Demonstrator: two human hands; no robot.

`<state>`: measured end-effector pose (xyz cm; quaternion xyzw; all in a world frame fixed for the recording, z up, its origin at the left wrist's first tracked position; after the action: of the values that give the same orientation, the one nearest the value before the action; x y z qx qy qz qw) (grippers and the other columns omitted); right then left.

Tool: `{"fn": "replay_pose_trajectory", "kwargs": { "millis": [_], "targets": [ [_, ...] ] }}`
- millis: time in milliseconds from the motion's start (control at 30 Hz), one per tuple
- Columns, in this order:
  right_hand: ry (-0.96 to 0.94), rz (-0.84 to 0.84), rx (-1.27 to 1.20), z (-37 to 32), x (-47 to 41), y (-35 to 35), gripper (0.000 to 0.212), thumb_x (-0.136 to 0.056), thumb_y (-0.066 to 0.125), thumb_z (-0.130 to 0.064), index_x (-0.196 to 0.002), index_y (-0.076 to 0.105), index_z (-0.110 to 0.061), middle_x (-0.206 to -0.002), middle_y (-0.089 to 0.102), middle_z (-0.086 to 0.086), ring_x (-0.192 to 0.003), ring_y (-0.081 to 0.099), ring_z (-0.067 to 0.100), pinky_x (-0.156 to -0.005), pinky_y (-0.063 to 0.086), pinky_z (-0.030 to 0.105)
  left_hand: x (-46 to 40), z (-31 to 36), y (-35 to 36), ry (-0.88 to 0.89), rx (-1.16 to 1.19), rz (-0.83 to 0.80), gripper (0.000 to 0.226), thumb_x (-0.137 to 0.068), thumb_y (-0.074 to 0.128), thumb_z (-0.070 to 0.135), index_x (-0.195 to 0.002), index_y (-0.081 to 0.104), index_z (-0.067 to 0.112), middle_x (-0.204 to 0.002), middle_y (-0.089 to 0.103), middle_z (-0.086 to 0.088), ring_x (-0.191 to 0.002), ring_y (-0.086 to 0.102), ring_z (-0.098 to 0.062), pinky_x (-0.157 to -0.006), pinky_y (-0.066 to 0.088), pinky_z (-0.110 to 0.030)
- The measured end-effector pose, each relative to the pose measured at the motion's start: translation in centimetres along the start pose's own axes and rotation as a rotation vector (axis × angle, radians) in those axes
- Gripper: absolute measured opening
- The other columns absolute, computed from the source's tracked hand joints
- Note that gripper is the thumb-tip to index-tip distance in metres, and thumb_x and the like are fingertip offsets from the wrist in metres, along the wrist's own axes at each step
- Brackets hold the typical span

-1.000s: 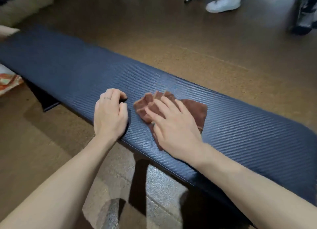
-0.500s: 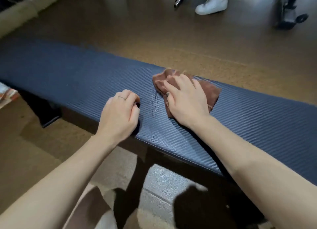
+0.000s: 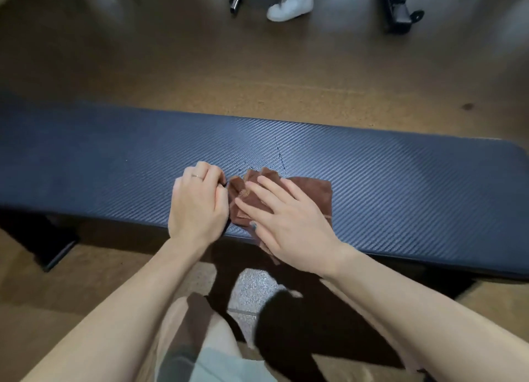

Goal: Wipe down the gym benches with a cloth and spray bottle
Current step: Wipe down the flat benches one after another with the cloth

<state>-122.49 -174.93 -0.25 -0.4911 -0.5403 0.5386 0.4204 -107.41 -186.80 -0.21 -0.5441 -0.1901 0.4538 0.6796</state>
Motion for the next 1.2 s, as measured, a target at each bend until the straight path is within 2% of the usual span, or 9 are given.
{"fn": "replay_pose_trajectory", "kwargs": {
  "millis": [167, 267, 367, 467, 533, 700, 867, 1033, 1200],
  "targets": [
    [-0.111, -0.045, 0.1, 4.5, 7.0, 0.0, 0.052, -0.109, 0.037, -0.05, -0.159, 0.033, -0.035, -0.167, 0.029, 0.005, -0.156, 0.021, 0.026, -0.123, 0.025, 0.051, 0.2, -0.4, -0.2, 0.013, 0.005, -0.024, 0.028, -0.093, 0.031, 0.028, -0.095, 0.057, 0.016, -0.102, 0.056, -0.002, -0.093, 0.049, -0.024, -0.084, 0.04, -0.043],
    [-0.108, -0.042, 0.143, 5.6, 8.9, -0.2, 0.05, -0.109, 0.039, -0.048, -0.157, 0.038, -0.032, -0.165, 0.032, 0.009, -0.155, 0.025, 0.03, -0.12, 0.03, 0.055, 0.0, -0.3, -0.2, 0.064, 0.005, -0.047, 0.026, -0.095, 0.032, 0.028, -0.096, 0.056, 0.017, -0.102, 0.055, -0.001, -0.095, 0.048, -0.023, -0.085, 0.038, -0.041],
    [-0.166, 0.01, 0.158, 3.2, 6.0, 0.2, 0.046, -0.109, 0.041, -0.043, -0.152, 0.048, -0.028, -0.161, 0.039, 0.012, -0.151, 0.032, 0.034, -0.118, 0.032, 0.057, -1.0, -2.5, -1.4, 0.16, -0.042, -0.083, 0.029, -0.096, 0.031, 0.028, -0.095, 0.056, 0.013, -0.1, 0.056, -0.005, -0.093, 0.051, -0.027, -0.083, 0.04, -0.045],
    [-0.217, 0.04, 0.141, -1.0, 0.5, 1.4, 0.046, -0.108, 0.042, -0.042, -0.152, 0.047, -0.028, -0.16, 0.042, 0.012, -0.15, 0.035, 0.034, -0.119, 0.03, 0.055, -2.0, -6.7, -2.6, 0.004, -0.069, 0.005, 0.03, -0.094, 0.031, 0.027, -0.092, 0.056, 0.011, -0.098, 0.058, -0.012, -0.091, 0.053, -0.036, -0.081, 0.042, -0.05],
    [-0.224, 0.048, 0.12, -2.8, -1.8, 1.7, 0.048, -0.107, 0.043, -0.042, -0.152, 0.046, -0.027, -0.159, 0.042, 0.013, -0.15, 0.035, 0.034, -0.119, 0.029, 0.054, -2.0, -7.4, -2.7, -0.073, -0.039, 0.018, 0.029, -0.095, 0.032, 0.027, -0.091, 0.056, 0.012, -0.099, 0.058, -0.011, -0.092, 0.052, -0.035, -0.083, 0.042, -0.051],
    [-0.181, 0.026, 0.077, -1.0, 0.7, 1.0, 0.046, -0.108, 0.043, -0.044, -0.152, 0.047, -0.031, -0.161, 0.04, 0.01, -0.151, 0.033, 0.031, -0.12, 0.03, 0.053, -1.7, -7.0, -2.4, -0.005, -0.034, -0.012, 0.029, -0.093, 0.032, 0.03, -0.093, 0.057, 0.014, -0.102, 0.057, -0.007, -0.094, 0.05, -0.03, -0.084, 0.041, -0.05],
    [-0.016, -0.017, 0.101, 3.1, 6.1, -0.4, 0.05, -0.108, 0.038, -0.05, -0.155, 0.042, -0.032, -0.165, 0.033, 0.008, -0.154, 0.026, 0.028, -0.122, 0.027, 0.053, -1.4, -6.9, -2.4, 0.001, -0.051, -0.006, 0.029, -0.097, 0.035, 0.031, -0.098, 0.059, 0.016, -0.106, 0.059, -0.004, -0.096, 0.051, -0.026, -0.087, 0.042, -0.046],
    [0.002, -0.004, 0.089, -0.7, 0.6, 0.3, 0.052, -0.108, 0.033, -0.05, -0.155, 0.042, -0.03, -0.163, 0.038, 0.008, -0.153, 0.028, 0.029, -0.124, 0.022, 0.051, -1.4, -7.0, -2.5, 0.042, -0.031, 0.022, 0.03, -0.097, 0.041, 0.029, -0.11, 0.066, 0.017, -0.115, 0.062, -0.002, -0.104, 0.054, -0.024, -0.095, 0.04, -0.044],
    [0.073, 0.009, 0.0, -2.5, -5.4, 0.4, 0.05, -0.107, 0.034, -0.048, -0.153, 0.044, -0.034, -0.162, 0.038, 0.003, -0.154, 0.026, 0.025, -0.124, 0.021, 0.049, -1.3, -7.0, -2.5, 0.039, -0.023, 0.001, 0.03, -0.096, 0.042, 0.027, -0.112, 0.065, 0.017, -0.118, 0.062, -0.001, -0.109, 0.053, -0.027, -0.094, 0.041, -0.045]
  ]
}}
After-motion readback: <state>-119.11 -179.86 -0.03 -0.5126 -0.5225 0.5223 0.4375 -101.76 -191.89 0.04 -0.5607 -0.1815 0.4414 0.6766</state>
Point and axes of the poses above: each hand's wrist, its own x-axis away from the middle knuckle, its own y-axis out of the palm, z = x × y, the point moved 2 cm from there along -x, towards the middle knuckle
